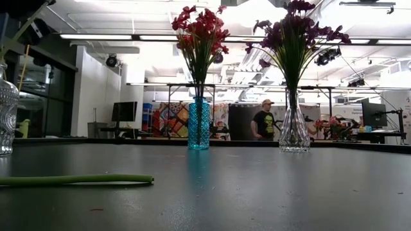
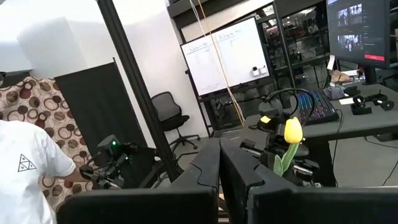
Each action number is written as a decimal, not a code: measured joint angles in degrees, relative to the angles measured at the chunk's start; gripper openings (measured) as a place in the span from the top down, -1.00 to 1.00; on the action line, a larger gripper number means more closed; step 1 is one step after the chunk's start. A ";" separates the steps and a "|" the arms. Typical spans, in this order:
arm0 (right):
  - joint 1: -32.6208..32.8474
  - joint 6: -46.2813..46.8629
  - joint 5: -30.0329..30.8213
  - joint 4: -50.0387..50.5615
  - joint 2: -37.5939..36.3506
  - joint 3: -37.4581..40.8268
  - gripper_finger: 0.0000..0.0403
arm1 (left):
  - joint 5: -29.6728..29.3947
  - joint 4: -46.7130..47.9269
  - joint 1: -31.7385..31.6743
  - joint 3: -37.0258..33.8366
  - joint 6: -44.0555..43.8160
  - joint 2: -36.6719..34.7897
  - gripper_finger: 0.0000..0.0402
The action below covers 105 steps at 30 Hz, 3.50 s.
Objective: Sort flowers into vase by color
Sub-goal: Put the top yellow flower into the bottom transparent vase
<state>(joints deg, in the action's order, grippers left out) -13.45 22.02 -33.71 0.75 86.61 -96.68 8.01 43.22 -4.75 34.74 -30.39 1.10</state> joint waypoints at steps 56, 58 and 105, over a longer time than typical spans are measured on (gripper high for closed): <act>0.00 -1.09 0.07 3.32 0.00 0.00 1.00 | 13.97 -7.90 0.04 -0.26 -15.51 0.00 -0.13; 0.00 -1.09 0.07 3.33 0.00 0.00 1.00 | 13.54 -10.10 0.04 -0.26 -15.49 0.00 -0.13; 0.02 -1.09 0.14 3.34 0.00 0.00 1.00 | 34.06 -1.50 0.04 -0.28 -47.92 0.02 -0.13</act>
<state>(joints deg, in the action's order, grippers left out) -13.43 20.93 -33.57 4.10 86.61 -96.68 42.07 41.72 -4.71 34.46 -78.31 1.13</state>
